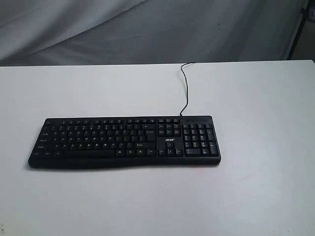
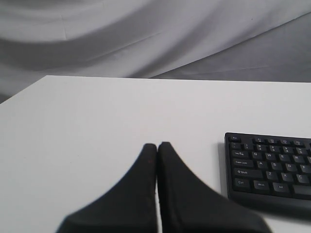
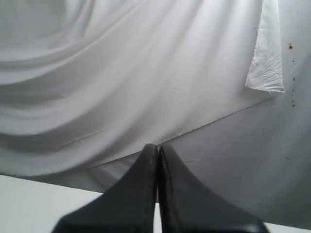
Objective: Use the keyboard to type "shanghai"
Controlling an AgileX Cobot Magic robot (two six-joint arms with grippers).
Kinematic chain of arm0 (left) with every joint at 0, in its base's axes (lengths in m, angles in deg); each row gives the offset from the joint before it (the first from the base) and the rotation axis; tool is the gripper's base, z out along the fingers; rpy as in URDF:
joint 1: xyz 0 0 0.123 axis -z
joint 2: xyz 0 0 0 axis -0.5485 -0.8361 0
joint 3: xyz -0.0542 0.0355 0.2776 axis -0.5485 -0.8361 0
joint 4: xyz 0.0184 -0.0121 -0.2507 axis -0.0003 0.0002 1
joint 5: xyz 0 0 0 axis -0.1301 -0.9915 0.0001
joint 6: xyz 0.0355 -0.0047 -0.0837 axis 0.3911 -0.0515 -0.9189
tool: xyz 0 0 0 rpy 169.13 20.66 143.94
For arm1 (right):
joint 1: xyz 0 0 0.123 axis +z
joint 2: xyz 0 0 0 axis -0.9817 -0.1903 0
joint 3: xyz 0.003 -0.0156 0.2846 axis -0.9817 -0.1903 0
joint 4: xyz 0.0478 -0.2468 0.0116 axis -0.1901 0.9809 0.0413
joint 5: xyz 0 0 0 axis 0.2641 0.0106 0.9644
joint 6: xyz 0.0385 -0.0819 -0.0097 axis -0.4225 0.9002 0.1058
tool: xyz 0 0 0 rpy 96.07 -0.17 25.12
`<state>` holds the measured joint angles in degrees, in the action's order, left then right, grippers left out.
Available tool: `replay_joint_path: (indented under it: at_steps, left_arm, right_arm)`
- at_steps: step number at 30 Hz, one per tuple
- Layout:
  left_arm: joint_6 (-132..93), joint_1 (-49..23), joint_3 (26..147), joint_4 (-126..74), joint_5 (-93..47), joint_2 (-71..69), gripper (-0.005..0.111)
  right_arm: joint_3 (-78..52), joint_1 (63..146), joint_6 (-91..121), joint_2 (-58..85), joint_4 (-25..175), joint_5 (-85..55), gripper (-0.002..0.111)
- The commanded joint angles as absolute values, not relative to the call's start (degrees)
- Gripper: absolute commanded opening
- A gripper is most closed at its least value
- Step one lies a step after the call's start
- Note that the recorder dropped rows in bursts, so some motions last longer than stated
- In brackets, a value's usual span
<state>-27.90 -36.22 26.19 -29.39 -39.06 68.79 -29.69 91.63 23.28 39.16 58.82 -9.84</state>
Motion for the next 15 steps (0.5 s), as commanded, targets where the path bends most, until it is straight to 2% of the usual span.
replay_joint_path:
  at_steps: [1, 15]
  left_arm:
    - [-27.99, -36.36, 25.9, -29.35, -38.45, 69.08, 0.001]
    - [-27.99, -36.36, 25.9, -29.35, -38.45, 69.08, 0.001]
  right_arm:
    - [-21.78, 91.74, 28.8, 34.1, 59.53, -4.89, 0.0]
    - [-0.83, 91.63, 40.99, 20.79, 64.55, 5.17, 0.0]
